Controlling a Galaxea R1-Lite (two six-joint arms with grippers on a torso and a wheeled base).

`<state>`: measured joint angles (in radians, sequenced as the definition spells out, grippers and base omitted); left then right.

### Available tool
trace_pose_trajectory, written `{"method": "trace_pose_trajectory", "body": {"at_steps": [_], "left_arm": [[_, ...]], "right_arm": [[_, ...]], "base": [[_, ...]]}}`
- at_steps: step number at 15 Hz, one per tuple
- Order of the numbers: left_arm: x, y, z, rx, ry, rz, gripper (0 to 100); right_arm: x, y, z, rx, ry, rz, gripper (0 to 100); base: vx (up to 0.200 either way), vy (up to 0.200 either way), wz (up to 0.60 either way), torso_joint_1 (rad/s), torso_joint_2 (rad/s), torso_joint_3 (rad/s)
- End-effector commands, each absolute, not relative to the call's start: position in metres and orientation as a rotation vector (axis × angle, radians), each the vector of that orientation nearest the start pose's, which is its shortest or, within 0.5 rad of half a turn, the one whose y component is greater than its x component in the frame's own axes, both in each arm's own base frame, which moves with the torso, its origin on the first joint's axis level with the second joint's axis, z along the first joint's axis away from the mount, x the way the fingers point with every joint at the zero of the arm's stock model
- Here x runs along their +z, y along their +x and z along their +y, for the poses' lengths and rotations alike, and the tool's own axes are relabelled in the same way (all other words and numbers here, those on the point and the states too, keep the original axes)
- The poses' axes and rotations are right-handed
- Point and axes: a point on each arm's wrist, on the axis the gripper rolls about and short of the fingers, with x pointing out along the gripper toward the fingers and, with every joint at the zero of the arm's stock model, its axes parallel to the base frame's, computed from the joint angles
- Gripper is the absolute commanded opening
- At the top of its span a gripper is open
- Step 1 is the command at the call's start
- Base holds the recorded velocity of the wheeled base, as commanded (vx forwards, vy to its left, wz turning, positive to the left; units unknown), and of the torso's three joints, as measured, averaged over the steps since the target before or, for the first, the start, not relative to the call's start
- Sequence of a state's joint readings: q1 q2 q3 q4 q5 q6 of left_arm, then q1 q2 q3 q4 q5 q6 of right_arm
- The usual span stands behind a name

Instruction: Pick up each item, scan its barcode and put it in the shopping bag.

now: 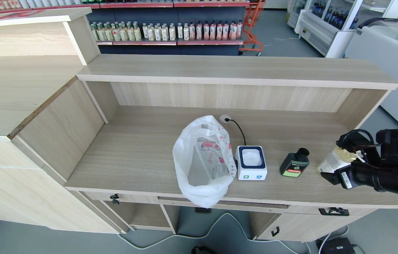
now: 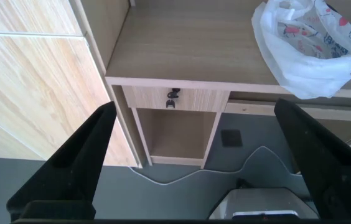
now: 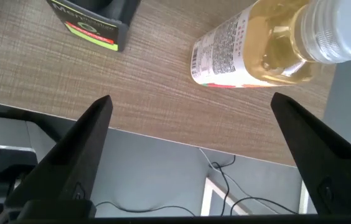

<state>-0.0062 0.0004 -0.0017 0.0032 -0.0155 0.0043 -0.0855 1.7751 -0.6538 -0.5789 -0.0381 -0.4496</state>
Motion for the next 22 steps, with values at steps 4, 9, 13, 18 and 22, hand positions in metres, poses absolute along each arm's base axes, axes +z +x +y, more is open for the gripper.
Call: {"method": "trace_pose_trajectory", "body": {"at_steps": [4, 9, 13, 18, 22], "left_arm": [[0.076, -0.023, 0.0, -0.021, 0.005, 0.001, 100], [0.076, -0.023, 0.0, -0.021, 0.003, 0.002, 100], [0.076, -0.023, 0.0, -0.021, 0.005, 0.001, 100], [0.076, -0.023, 0.0, -0.021, 0.005, 0.001, 100], [0.076, -0.023, 0.0, -0.021, 0.005, 0.001, 100]], "right_arm": [[0.102, 0.302, -0.019, 0.121, -0.477, 0.521, 100], [0.095, 0.311, -0.018, 0.181, -0.526, 0.479, 100], [0.088, 0.318, -0.017, 0.239, -0.534, 0.459, 100], [0.083, 0.328, -0.017, 0.309, -0.534, 0.42, 100], [0.082, 0.338, -0.019, 0.313, -0.551, 0.396, 100]], "base": [[0.0, 0.0, 0.0, 0.0, 0.0, 0.0], [0.0, 0.0, 0.0, 0.0, 0.0, 0.0], [0.0, 0.0, 0.0, 0.0, 0.0, 0.0], [0.0, 0.0, 0.0, 0.0, 0.0, 0.0], [0.0, 0.0, 0.0, 0.0, 0.0, 0.0]]}}
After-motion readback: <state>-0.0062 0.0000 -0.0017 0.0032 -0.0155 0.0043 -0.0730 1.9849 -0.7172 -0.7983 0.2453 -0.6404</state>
